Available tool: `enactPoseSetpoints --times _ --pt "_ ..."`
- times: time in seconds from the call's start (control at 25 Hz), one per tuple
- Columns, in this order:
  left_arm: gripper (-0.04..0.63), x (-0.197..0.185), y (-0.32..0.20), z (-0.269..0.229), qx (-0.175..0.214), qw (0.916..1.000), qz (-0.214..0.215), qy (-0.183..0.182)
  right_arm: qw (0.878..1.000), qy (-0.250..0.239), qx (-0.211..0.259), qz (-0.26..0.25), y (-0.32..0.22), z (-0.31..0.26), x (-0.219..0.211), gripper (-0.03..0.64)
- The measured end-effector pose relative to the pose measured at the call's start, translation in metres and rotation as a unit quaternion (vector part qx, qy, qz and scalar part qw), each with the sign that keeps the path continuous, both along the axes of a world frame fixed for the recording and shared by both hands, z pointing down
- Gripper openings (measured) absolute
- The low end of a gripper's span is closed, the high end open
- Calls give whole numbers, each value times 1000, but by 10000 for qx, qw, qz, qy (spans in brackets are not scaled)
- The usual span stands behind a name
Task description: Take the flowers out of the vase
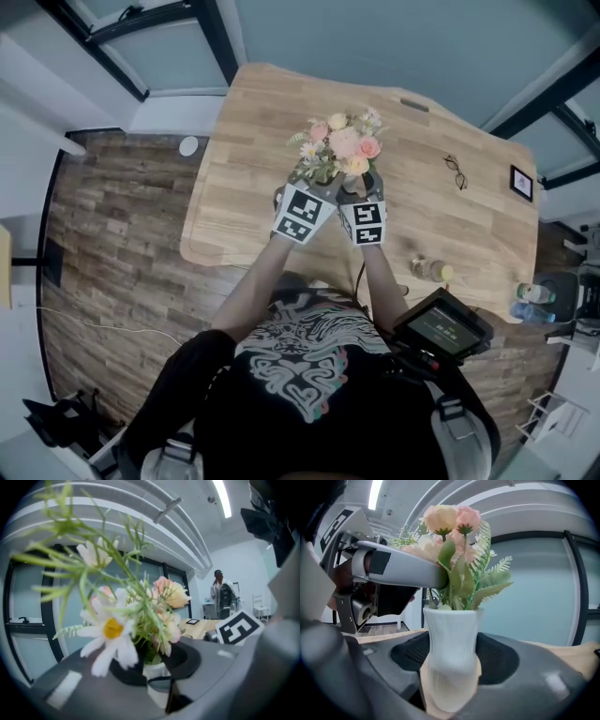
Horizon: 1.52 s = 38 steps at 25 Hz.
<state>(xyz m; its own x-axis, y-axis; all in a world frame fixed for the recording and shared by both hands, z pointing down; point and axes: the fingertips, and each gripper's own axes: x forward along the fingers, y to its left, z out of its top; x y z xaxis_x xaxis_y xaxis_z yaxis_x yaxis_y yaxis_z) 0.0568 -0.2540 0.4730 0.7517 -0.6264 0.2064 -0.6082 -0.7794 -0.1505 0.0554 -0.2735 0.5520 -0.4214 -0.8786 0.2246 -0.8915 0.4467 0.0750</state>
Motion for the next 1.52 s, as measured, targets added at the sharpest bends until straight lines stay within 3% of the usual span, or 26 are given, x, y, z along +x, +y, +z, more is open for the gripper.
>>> enactPoseSetpoints --times 0.64,0.84,1.0,1.52 --pt "48 10 1 -23 -14 10000 94 -12 9996 -252 -151 26 0 9 9 299" --pt "46 10 -2 -56 90 9993 71 350 9995 -276 -183 9 1 9 11 299" --pt "44 8 -11 -76 252 9992 24 307 9994 -282 -195 9 2 11 12 299" --pt "32 -14 -29 -108 262 9982 -248 485 9994 -295 -207 8 2 13 10 299"
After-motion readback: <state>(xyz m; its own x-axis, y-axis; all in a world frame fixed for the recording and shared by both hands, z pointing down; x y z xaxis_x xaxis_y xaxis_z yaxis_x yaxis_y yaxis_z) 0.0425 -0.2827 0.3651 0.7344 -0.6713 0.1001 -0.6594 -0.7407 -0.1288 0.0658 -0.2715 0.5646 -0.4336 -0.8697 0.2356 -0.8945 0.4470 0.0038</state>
